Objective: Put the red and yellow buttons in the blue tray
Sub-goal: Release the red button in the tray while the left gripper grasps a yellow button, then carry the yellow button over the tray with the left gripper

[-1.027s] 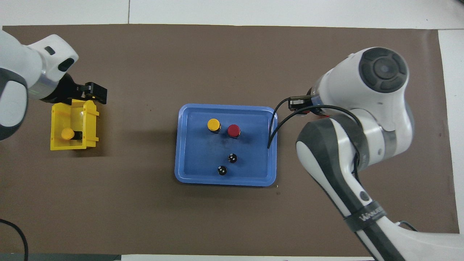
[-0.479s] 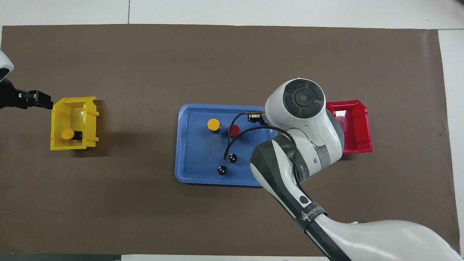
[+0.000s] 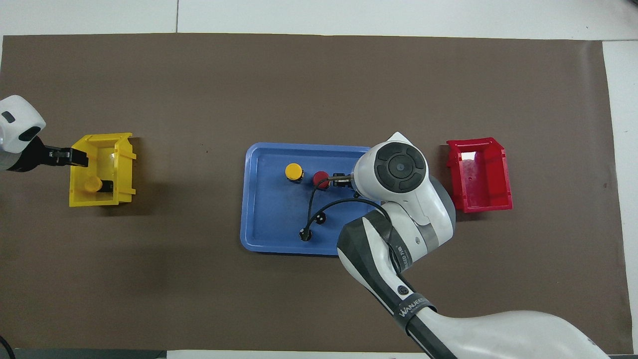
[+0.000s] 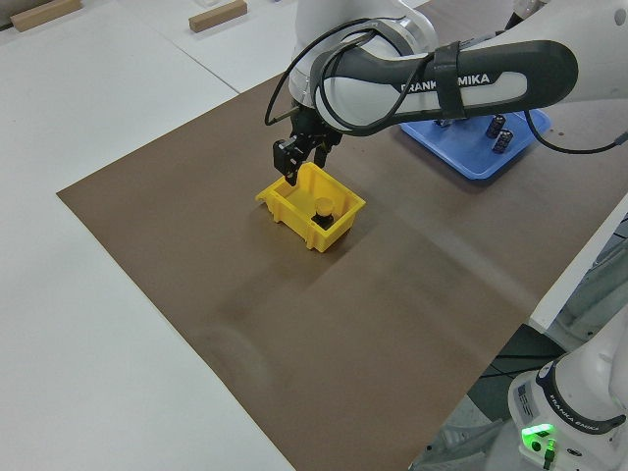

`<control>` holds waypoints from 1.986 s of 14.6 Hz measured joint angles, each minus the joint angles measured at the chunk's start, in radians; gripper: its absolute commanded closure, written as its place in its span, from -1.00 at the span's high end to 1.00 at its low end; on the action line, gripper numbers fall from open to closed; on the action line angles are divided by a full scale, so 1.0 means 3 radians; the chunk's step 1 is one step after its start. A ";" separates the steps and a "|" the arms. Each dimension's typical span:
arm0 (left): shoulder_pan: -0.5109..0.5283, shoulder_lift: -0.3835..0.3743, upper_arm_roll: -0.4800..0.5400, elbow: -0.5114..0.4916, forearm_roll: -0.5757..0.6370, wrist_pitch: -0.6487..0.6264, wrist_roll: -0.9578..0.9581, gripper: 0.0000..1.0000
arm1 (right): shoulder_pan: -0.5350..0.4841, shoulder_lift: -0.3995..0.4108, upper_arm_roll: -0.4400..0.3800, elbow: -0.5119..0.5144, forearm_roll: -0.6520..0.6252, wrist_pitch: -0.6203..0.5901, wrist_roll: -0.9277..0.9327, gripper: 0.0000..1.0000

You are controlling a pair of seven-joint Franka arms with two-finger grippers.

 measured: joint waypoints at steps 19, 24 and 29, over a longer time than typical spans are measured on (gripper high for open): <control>-0.0041 -0.0054 0.0010 -0.0588 0.0000 0.0496 -0.0017 -0.97 | -0.1814 -0.0852 -0.0083 0.1457 -0.0019 -0.2637 -0.1628 1.00; -0.0193 -0.0060 -0.0018 0.0269 0.0455 -0.0241 -0.0110 -0.97 | -0.1899 -0.0814 -0.0071 0.1323 -0.0019 -0.2639 -0.1787 1.00; -0.0797 -0.0083 -0.0069 0.0875 0.0566 -0.1034 -0.0948 -0.97 | -0.1945 -0.0818 -0.0082 0.1297 -0.0019 -0.2638 -0.1793 1.00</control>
